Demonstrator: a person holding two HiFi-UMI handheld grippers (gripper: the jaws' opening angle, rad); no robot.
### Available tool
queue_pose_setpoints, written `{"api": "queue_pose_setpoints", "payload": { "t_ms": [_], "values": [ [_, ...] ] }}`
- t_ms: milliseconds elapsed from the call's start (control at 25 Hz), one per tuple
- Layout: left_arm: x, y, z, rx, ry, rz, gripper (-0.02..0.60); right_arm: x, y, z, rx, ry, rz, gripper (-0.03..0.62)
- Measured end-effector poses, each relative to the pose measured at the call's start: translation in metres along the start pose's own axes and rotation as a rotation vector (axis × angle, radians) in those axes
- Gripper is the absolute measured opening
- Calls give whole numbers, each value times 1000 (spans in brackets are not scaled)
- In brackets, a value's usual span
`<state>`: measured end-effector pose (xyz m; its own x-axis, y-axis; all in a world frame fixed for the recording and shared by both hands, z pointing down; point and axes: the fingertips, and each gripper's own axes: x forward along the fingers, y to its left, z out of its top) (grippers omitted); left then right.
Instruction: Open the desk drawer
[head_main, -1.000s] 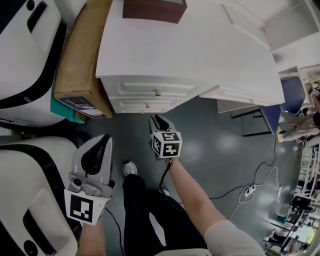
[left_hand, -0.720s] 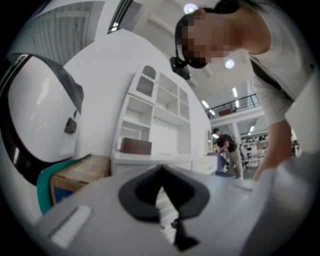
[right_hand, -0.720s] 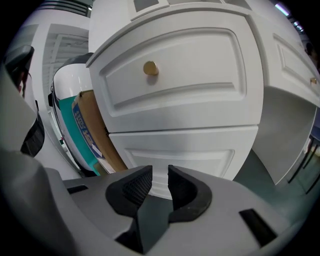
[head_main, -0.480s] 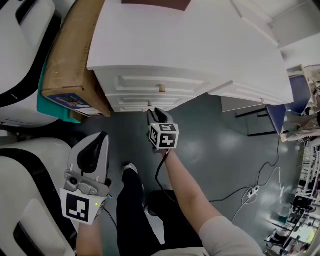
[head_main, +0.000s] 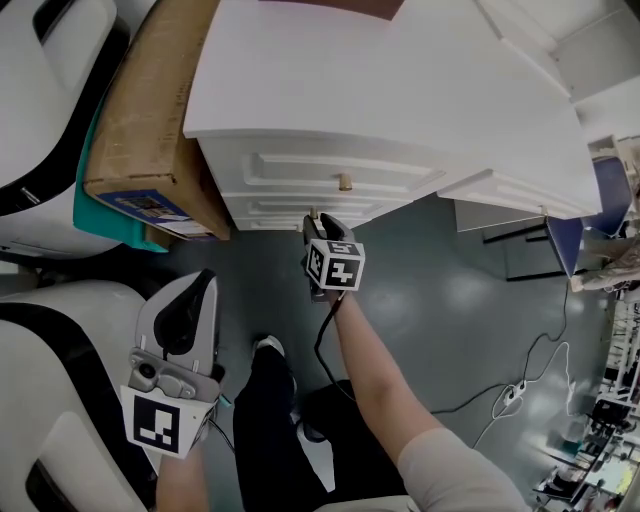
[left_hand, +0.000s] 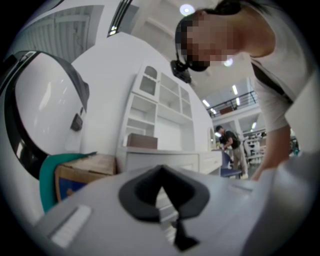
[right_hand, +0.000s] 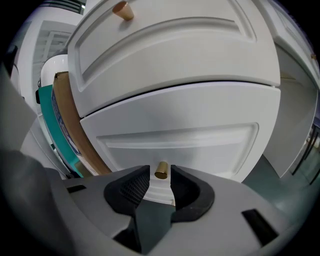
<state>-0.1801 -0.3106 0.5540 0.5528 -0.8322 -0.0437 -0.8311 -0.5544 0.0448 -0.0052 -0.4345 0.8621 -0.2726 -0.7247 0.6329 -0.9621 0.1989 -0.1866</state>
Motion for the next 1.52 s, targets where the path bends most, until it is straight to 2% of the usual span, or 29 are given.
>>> {"api": "queue_pose_setpoints", "payload": {
  "t_ms": [160,320,640,1520],
  "values": [
    [-1,3,-3,0,-2,5,6,7,-3,-4,-10,9,-16,124],
    [-6,4,-4,-5,-4,8,6,11,-2,-6,-28,5,-25,79],
    [-16,3,-4,-9,5,16,7,2,0,-14,23,12,-41,74],
    [-33,-21,21,-50,43,-4,6,-69,21,-81,15,115,-17,75]
  ]
}}
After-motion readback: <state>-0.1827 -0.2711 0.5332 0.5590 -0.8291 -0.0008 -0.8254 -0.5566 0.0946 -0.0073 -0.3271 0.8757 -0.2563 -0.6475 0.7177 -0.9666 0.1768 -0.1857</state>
